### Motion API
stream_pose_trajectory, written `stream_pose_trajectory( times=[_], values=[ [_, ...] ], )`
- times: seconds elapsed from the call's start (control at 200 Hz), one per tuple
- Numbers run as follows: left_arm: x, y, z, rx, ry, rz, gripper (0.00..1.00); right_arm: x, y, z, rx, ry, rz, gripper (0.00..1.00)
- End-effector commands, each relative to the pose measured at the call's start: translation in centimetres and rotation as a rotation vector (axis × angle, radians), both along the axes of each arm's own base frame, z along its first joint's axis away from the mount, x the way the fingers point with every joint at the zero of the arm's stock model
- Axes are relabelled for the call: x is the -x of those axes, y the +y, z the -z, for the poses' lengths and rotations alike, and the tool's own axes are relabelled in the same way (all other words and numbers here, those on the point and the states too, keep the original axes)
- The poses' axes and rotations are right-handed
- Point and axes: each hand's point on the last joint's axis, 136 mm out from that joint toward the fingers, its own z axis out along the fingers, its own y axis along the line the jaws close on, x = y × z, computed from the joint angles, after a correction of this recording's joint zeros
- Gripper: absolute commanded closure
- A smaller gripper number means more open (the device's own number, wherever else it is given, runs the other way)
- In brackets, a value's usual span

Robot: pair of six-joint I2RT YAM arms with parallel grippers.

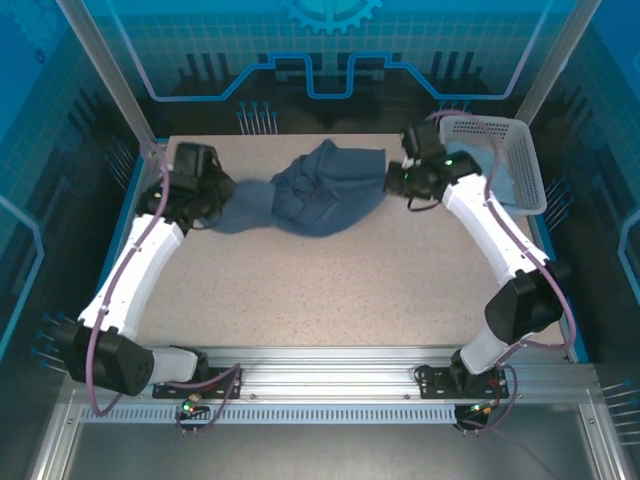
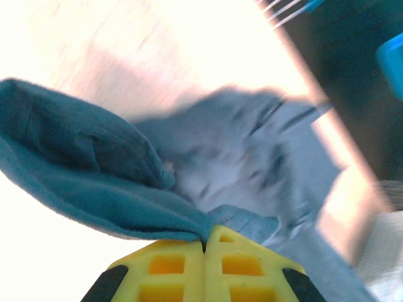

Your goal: Fold and stack the t-shirts

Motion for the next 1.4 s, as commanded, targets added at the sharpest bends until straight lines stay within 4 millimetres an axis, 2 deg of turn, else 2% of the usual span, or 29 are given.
stream_pose_trajectory(
  times=[0.0, 0.065, 0.145, 0.23, 0.32, 0.445, 0.5, 0.55, 0.62, 0.695, 0.865, 0.94, 1.01, 1.145, 1.396],
  values=[
    [-0.5, 2.0, -8.9, -0.074, -0.254, -0.021, 1.00, -0.6, -1.0, -9.0, -0.042, -0.215, 0.007, 1.00],
    [0.1, 2.4, -13.6, -0.088, -0.394, -0.025, 1.00, -0.4, -1.4, -13.1, -0.055, -0.317, 0.009, 1.00],
    [1.9, 2.8, -18.6, -0.108, -0.548, -0.028, 1.00, 0.9, -2.0, -17.4, -0.073, -0.429, 0.010, 1.00],
    [4.8, 3.4, -23.1, -0.131, -0.696, -0.042, 1.00, 3.2, -2.6, -21.2, -0.102, -0.536, -0.002, 1.00],
    [8.0, 3.8, -27.5, -0.153, -0.830, -0.050, 1.00, 6.6, -3.6, -24.8, -0.136, -0.640, -0.011, 1.00],
    [11.2, 3.7, -32.7, -0.146, -0.975, -0.038, 1.00, 10.9, -4.9, -28.4, -0.178, -0.752, -0.009, 1.00],
    [11.4, 3.5, -34.4, -0.133, -1.009, -0.028, 0.99, 11.9, -5.3, -29.6, -0.190, -0.777, -0.006, 1.00],
    [11.0, 3.1, -35.7, -0.122, -1.025, -0.011, 0.98, 12.0, -5.2, -30.2, -0.199, -0.779, -0.012, 1.00],
    [8.8, 2.2, -36.3, -0.117, -1.006, 0.035, 0.98, 11.1, -4.8, -30.4, -0.209, -0.763, -0.019, 1.00],
    [4.5, 1.4, -35.0, -0.108, -0.923, 0.069, 0.99, 8.7, -4.2, -29.8, -0.241, -0.726, -0.020, 1.00],
    [-5.3, 1.2, -31.1, -0.024, -0.800, 0.135, 1.00, 1.2, -2.5, -27.5, -0.343, -0.648, -0.036, 1.00],
    [-8.6, 1.7, -29.8, -0.001, -0.775, 0.165, 1.00, -1.9, -1.9, -26.7, -0.375, -0.626, -0.043, 1.00],
    [-10.8, 2.3, -29.3, 0.040, -0.785, 0.188, 1.00, -4.1, -1.5, -26.2, -0.378, -0.618, -0.047, 1.00],
    [-12.7, 3.3, -29.9, 0.100, -0.838, 0.235, 1.00, -6.8, -1.3, -25.8, -0.373, -0.611, -0.048, 1.00],
    [-11.7, 4.1, -31.6, 0.088, -0.884, 0.264, 1.00, -7.7, -2.5, -26.3, -0.377, -0.627, -0.015, 1.00]
  ],
)
